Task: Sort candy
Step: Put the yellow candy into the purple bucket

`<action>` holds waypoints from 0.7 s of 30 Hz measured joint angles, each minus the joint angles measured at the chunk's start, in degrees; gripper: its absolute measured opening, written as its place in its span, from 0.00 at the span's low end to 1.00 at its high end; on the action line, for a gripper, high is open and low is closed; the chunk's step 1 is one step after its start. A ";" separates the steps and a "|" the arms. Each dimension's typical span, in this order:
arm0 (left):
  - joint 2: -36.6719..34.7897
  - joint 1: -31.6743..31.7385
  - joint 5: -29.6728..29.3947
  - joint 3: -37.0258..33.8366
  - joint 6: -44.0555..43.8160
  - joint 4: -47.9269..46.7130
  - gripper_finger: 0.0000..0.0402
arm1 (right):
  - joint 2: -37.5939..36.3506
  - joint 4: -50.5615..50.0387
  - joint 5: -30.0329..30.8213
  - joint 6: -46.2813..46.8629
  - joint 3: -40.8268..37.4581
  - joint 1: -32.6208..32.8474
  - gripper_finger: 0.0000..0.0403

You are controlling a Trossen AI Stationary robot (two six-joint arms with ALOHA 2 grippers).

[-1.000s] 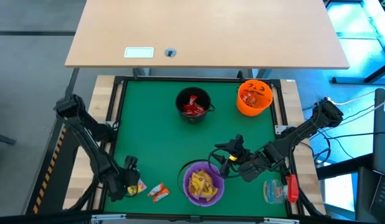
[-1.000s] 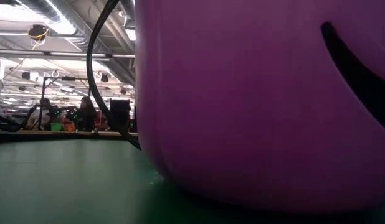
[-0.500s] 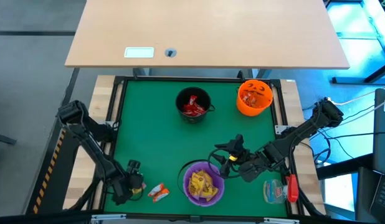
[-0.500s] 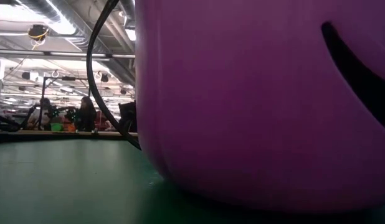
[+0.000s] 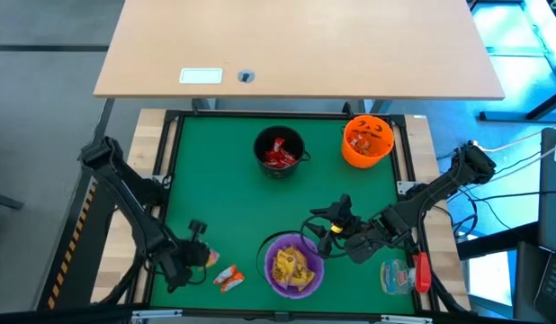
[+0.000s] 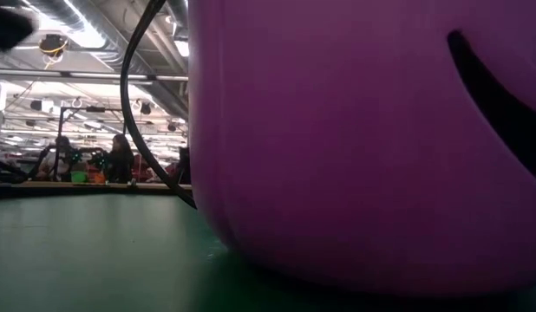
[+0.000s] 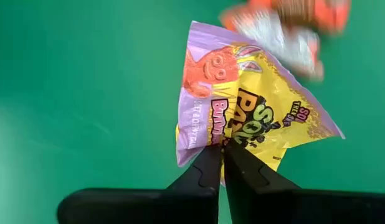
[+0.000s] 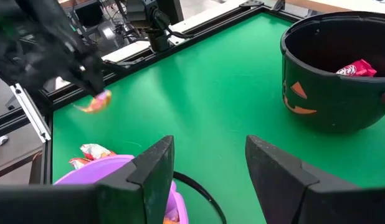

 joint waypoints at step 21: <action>5.93 20.21 6.26 9.46 51.10 49.95 0.00 | 0.00 -0.61 3.10 0.11 0.00 0.00 0.49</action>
